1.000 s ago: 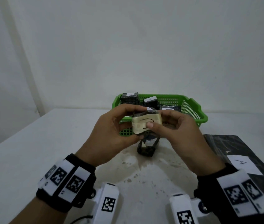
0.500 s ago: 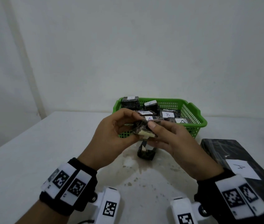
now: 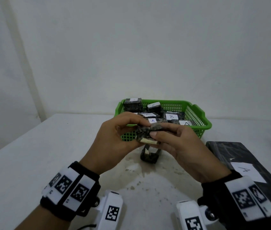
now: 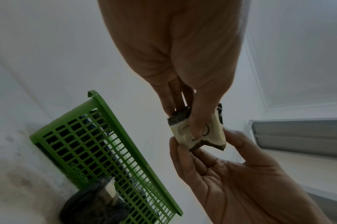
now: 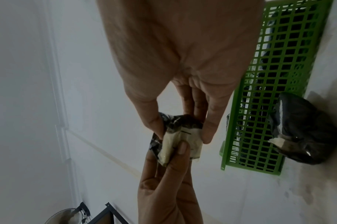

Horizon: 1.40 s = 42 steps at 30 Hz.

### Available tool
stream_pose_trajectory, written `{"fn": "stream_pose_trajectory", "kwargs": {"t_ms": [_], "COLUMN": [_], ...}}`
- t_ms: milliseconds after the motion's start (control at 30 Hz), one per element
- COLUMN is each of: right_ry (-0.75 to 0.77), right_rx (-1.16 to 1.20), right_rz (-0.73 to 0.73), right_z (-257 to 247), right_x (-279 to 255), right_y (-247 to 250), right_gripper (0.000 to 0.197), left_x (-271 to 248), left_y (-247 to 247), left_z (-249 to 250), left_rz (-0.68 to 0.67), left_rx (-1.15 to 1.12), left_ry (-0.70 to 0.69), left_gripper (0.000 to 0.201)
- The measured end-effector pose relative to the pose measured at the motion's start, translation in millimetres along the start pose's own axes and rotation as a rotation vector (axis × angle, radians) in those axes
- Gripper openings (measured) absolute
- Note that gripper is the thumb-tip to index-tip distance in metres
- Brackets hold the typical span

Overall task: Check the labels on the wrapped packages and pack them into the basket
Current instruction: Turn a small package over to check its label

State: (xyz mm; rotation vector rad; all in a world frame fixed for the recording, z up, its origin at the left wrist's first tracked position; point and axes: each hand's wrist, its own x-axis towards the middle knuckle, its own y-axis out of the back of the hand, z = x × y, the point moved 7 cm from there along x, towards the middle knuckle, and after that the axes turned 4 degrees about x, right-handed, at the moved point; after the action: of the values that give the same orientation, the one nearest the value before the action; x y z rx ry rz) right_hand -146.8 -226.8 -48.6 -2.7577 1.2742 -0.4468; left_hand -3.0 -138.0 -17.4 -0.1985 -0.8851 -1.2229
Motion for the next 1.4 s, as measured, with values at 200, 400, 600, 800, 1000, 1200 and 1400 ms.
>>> {"fn": "stream_pose_trajectory", "kwargs": {"t_ms": [200,400,600,800,1000,1200,1400], "right_ry": [-0.005,-0.04,0.158,0.263,0.115,-0.109,-0.014], "right_rx": [-0.017,-0.019,-0.231,-0.281,-0.356,-0.062,-0.073], "right_rz": [-0.028,-0.069,0.07,0.003,-0.063,-0.057,0.0], "right_z": [3,2,-15,-19,-14,0,0], "right_x": [1,0,-2,-4,-5,-3,0], "right_y": [-2,-4,9,1,-1,-3,0], "right_gripper": [0.054,0.054,0.039,0.053,0.09,0.055,0.054], "left_x": [-1,0,-2,-2,0,-1,-2], "left_y": [-3,-1,-3,-9,-2,-5,-9], "left_z": [-1,0,-11,-18,-23,-12,-5], "left_rz": [-0.028,0.005,-0.046,-0.034,0.022,0.001,-0.021], "left_rx": [0.01,-0.001,-0.048,-0.186,-0.177,-0.161,-0.127], "left_ry": [0.019,0.031,0.172,0.352,0.331,0.199,0.15], "left_gripper": [0.034,0.032,0.062,0.047,0.053,0.051,0.051]}}
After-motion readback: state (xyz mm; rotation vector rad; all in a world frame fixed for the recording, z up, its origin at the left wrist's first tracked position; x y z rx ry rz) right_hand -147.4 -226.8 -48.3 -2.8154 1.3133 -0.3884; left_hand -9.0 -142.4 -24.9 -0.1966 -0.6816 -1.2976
